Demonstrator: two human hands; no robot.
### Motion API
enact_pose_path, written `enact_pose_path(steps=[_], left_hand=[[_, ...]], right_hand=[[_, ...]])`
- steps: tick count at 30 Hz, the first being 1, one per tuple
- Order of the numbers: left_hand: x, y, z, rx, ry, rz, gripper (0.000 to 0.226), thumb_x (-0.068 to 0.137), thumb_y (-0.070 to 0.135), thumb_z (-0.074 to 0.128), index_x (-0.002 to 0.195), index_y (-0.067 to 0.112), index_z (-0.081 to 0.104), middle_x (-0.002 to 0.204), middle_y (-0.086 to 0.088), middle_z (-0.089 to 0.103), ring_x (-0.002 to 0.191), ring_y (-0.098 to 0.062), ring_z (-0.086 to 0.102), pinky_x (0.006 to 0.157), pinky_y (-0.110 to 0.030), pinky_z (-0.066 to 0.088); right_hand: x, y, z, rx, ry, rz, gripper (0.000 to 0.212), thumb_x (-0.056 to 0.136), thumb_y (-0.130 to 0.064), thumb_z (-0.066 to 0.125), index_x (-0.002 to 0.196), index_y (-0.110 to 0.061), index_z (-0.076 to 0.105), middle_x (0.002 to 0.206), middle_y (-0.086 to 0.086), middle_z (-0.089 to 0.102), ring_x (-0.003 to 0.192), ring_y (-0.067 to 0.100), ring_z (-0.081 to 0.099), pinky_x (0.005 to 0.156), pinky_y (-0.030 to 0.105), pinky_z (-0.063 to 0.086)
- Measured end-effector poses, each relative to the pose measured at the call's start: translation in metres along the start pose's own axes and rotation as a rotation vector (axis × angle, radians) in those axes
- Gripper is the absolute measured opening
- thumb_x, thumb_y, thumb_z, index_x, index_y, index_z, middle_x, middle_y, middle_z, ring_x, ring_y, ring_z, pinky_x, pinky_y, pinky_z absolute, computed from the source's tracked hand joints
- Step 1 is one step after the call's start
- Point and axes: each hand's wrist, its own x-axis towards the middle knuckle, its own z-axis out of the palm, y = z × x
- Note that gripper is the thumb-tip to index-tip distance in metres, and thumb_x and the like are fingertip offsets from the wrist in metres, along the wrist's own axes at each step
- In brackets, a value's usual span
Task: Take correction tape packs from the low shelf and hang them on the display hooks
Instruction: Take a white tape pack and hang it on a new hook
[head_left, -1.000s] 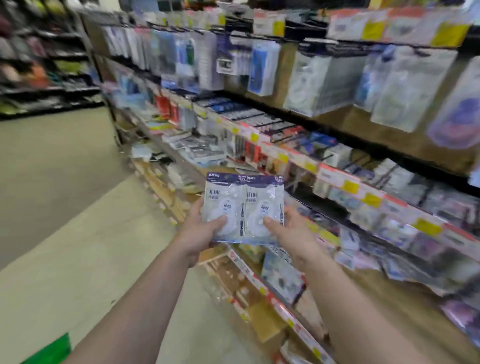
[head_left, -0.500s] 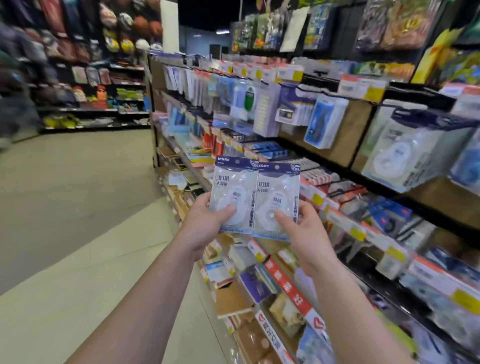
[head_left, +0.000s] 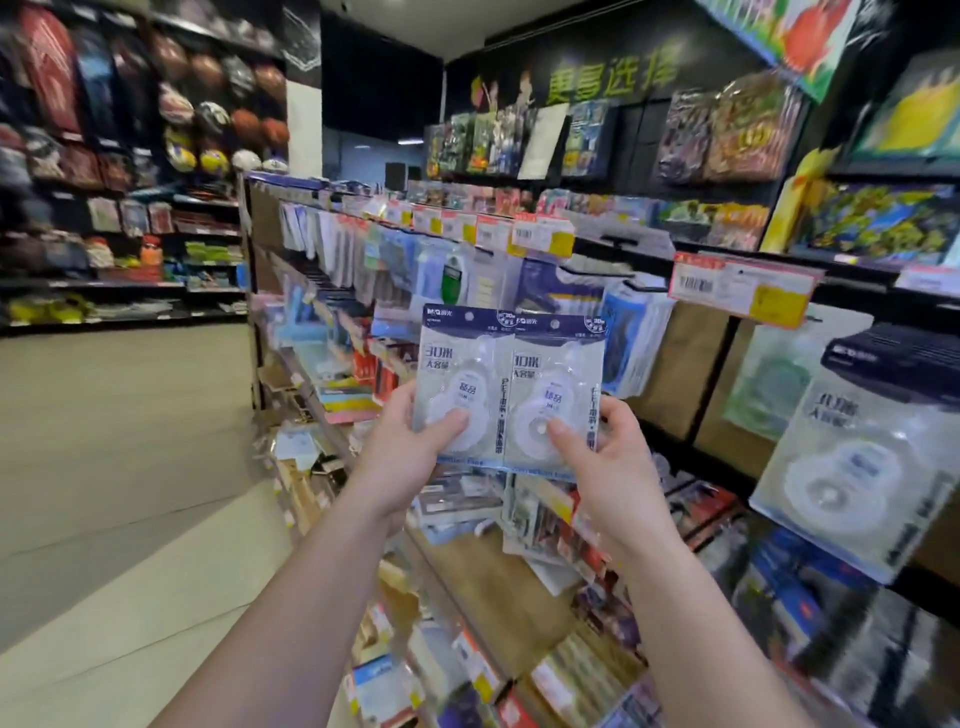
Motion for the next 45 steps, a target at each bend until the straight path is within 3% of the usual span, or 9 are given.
enact_pose_path(steps=[4,9,13,20,24,27,33,40,45], left_hand=[[0.034,-0.011,0.013,-0.053,-0.031,0.021,0.034,0.091,0.020,0.070,0.117,0.036,0.055,0.120,0.005,0.069,0.106,-0.018,0.069,0.082,-0.037,0.055],[0.076,-0.024,0.033,-0.125,-0.155,0.028,0.048,0.086,0.021,0.074,0.128,0.029,0.054,0.118,0.005,0.072,0.108,-0.018,0.069,0.090,-0.040,0.055],[0.108,-0.029,0.047,-0.180,-0.285,-0.008,0.075,0.070,0.043,0.086,0.133,0.020,0.052,0.125,-0.003,0.069,0.113,-0.022,0.067,0.098,-0.047,0.052],[0.150,-0.044,0.053,-0.204,-0.471,-0.026,0.042,0.082,0.034,0.079,0.118,0.029,0.058,0.111,0.004,0.075,0.105,-0.019,0.071,0.099,-0.051,0.051],[0.156,-0.044,0.051,-0.236,-0.547,-0.053,0.071,0.064,0.049,0.083,0.124,0.022,0.057,0.113,0.000,0.074,0.107,-0.023,0.070,0.100,-0.055,0.050],[0.161,-0.045,0.048,-0.254,-0.603,-0.067,0.069,0.065,0.043,0.077,0.126,0.018,0.056,0.115,-0.003,0.074,0.108,-0.023,0.069,0.101,-0.054,0.050],[0.169,-0.046,0.046,-0.245,-0.696,-0.076,0.036,0.087,0.024,0.071,0.120,0.023,0.057,0.110,-0.001,0.075,0.098,-0.016,0.072,0.074,-0.028,0.055],[0.175,-0.044,0.046,-0.225,-0.743,-0.068,0.038,0.087,0.022,0.072,0.122,0.021,0.057,0.108,0.001,0.075,0.100,-0.017,0.072,0.087,-0.040,0.057],[0.181,-0.047,0.055,-0.203,-0.746,-0.071,0.040,0.087,0.026,0.073,0.124,0.023,0.057,0.112,0.001,0.074,0.103,-0.018,0.071,0.093,-0.047,0.055]], right_hand=[[0.017,0.004,-0.004,0.025,0.064,-0.011,0.024,0.094,-0.017,0.065,0.108,-0.034,0.053,0.106,-0.006,0.073,0.094,0.006,0.071,0.075,0.020,0.058],[0.034,0.009,-0.010,-0.075,0.211,-0.034,0.027,0.093,-0.021,0.067,0.111,-0.034,0.053,0.103,-0.011,0.074,0.095,0.005,0.070,0.088,0.037,0.057],[0.047,0.007,-0.007,-0.122,0.353,-0.036,0.030,0.092,-0.021,0.069,0.116,-0.030,0.053,0.101,-0.012,0.075,0.093,0.007,0.072,0.088,0.041,0.057],[0.059,0.006,0.010,-0.190,0.567,-0.008,0.044,0.090,-0.028,0.070,0.129,-0.027,0.049,0.107,-0.010,0.074,0.096,0.008,0.071,0.091,0.045,0.056],[0.062,0.006,0.018,-0.226,0.645,-0.018,0.040,0.090,-0.026,0.070,0.125,-0.028,0.051,0.106,-0.011,0.074,0.095,0.006,0.071,0.089,0.040,0.057],[0.064,0.005,0.023,-0.232,0.700,-0.021,0.037,0.090,-0.024,0.070,0.122,-0.029,0.052,0.107,-0.009,0.074,0.096,0.007,0.071,0.088,0.037,0.056],[0.067,0.005,0.027,-0.247,0.763,0.025,0.043,0.090,-0.029,0.070,0.128,-0.027,0.050,0.105,-0.006,0.074,0.092,0.005,0.072,0.080,0.028,0.056],[0.068,0.018,0.026,-0.353,0.797,0.167,0.030,0.089,-0.051,0.064,0.101,-0.024,0.066,0.090,-0.004,0.073,0.082,0.010,0.066,0.070,0.027,0.050],[0.068,0.030,0.020,-0.339,0.816,0.221,0.039,0.089,-0.053,0.064,0.099,-0.015,0.066,0.097,0.010,0.073,0.080,0.009,0.069,0.085,0.043,0.054]])
